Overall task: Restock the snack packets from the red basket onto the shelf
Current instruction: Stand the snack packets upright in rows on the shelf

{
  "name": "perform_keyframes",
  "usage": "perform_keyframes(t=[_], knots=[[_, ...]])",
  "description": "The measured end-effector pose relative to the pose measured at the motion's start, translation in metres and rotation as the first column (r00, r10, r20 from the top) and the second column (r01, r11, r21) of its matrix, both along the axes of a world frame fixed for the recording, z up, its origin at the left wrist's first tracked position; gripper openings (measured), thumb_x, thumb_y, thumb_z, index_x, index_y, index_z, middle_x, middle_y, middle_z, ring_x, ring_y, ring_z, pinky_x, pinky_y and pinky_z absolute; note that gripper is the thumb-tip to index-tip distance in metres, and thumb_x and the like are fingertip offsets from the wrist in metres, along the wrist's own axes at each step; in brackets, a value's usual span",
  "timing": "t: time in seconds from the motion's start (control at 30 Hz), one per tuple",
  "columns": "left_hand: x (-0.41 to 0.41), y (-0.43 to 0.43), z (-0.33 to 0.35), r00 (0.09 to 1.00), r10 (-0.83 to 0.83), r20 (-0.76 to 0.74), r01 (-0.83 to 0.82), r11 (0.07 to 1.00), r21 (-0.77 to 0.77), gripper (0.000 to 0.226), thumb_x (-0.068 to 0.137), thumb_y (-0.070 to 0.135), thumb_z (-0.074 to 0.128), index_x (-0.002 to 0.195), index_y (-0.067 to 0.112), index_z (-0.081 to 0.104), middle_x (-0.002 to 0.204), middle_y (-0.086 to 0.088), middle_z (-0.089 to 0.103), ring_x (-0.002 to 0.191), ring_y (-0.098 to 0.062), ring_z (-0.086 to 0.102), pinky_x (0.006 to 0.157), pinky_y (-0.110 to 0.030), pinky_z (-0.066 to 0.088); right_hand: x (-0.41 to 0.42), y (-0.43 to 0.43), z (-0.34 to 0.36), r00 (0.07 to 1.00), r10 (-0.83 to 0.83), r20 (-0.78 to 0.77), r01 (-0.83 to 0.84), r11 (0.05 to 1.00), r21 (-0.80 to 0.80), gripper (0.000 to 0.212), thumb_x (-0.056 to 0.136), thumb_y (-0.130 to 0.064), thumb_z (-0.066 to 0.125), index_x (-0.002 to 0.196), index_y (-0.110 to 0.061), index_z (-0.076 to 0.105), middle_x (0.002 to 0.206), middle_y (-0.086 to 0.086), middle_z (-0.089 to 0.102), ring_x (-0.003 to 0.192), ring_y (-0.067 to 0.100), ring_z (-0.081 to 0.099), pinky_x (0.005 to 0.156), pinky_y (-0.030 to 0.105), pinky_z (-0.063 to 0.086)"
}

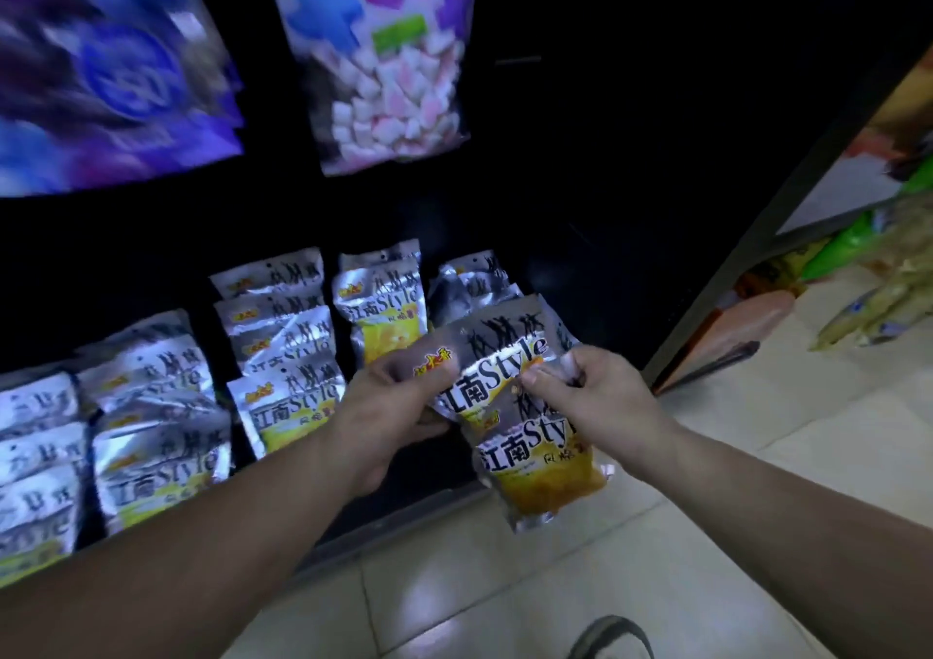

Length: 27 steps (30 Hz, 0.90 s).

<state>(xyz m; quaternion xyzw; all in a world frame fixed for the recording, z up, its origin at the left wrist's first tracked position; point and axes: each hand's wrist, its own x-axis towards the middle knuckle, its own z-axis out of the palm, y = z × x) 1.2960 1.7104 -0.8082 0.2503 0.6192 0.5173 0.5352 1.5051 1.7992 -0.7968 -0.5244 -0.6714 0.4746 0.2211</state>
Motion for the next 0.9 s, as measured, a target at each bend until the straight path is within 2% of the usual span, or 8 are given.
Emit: perform_keyframes(t=[0.17,0.27,0.33,0.5,0.57,0.67,0.77,0.9], knots=[[-0.012,-0.057,0.072,0.995,-0.104,-0.007,0.104,0.983,0.15,0.045,0.079,0.044,0.086,0.112,0.023,0.063,0.113,0.001,0.076,0.111,-0.018,0.071,0.101,-0.039,0.051,-0.03,-0.045,0.07,0.983,-0.127,-0.133,0.134,0.99,0.046,0.031,0.084,-0.038,0.081,0.074,-0.013,0.066,0.054,-0.006,0.061,0.051,0.006,0.057,0.048,0.02,0.041],[-0.013,-0.079,0.079,0.987,-0.073,-0.146,0.095,0.984,0.152,0.048,0.079,0.023,0.089,0.117,0.03,0.06,0.095,0.013,0.074,0.094,-0.011,0.074,0.073,-0.022,0.052,-0.044,-0.071,0.088,0.942,-0.206,-0.265,0.207,0.978,-0.025,0.024,0.079,-0.031,0.086,0.068,-0.021,0.068,0.057,-0.009,0.067,0.056,0.008,0.067,0.05,0.023,0.049],[-0.016,-0.085,0.078,0.985,0.005,-0.173,0.021,0.989,0.146,0.043,0.081,0.023,0.087,0.115,0.025,0.062,0.089,0.005,0.074,0.083,-0.014,0.074,0.062,-0.024,0.049,-0.053,-0.083,0.088,0.916,-0.269,-0.296,0.26,0.963,-0.071,0.027,0.073,-0.033,0.09,0.068,-0.023,0.066,0.063,-0.006,0.069,0.063,0.017,0.072,0.058,0.036,0.06],[-0.036,-0.088,0.07,0.978,0.068,-0.195,-0.032,0.983,0.182,0.016,0.087,0.022,0.081,0.091,0.016,0.066,0.078,-0.01,0.066,0.072,-0.021,0.068,0.069,-0.028,0.052,-0.064,-0.097,0.071,0.895,-0.382,-0.231,0.353,0.922,-0.158,0.068,0.06,-0.057,0.091,0.098,-0.02,0.049,0.094,0.01,0.072,0.074,0.025,0.076,0.057,0.042,0.06],[-0.041,-0.086,0.065,0.97,0.084,-0.228,-0.045,0.984,0.171,0.035,0.088,0.026,0.08,0.082,0.004,0.053,0.068,-0.015,0.051,0.065,-0.031,0.053,0.068,-0.037,0.047,-0.066,-0.092,0.068,0.911,-0.357,-0.207,0.33,0.931,-0.155,0.078,0.052,-0.069,0.088,0.097,-0.026,0.042,0.096,0.012,0.071,0.076,0.031,0.075,0.055,0.04,0.055],[-0.049,-0.079,0.056,0.977,0.122,-0.177,-0.093,0.982,0.162,0.023,0.091,0.024,0.077,0.093,0.004,0.065,0.073,-0.006,0.069,0.08,-0.026,0.071,0.075,-0.041,0.054,-0.073,-0.083,0.067,0.925,-0.284,-0.25,0.249,0.954,-0.165,0.061,0.07,-0.043,0.088,0.098,-0.027,0.036,0.092,0.009,0.068,0.061,0.028,0.067,0.044,0.029,0.04],[-0.059,-0.069,0.053,0.968,0.205,-0.143,-0.187,0.974,0.132,0.031,0.091,0.029,0.077,0.093,0.002,0.062,0.079,-0.035,0.056,0.073,-0.026,0.055,0.056,-0.035,0.044,-0.083,-0.082,0.068,0.945,-0.117,-0.305,0.106,0.993,-0.051,0.051,0.078,-0.012,0.077,0.095,-0.03,0.033,0.077,0.006,0.053,0.061,0.02,0.052,0.054,0.036,0.038],[-0.065,-0.062,0.053,0.949,0.27,-0.163,-0.252,0.96,0.123,0.041,0.095,0.033,0.072,0.098,-0.004,0.055,0.072,-0.03,0.048,0.072,-0.023,0.04,0.051,-0.035,0.04,-0.091,-0.076,0.057,0.975,0.006,-0.222,0.002,0.999,0.038,0.04,0.089,-0.011,0.072,0.095,-0.036,0.041,0.076,0.016,0.047,0.063,0.021,0.047,0.056,0.037,0.041]])
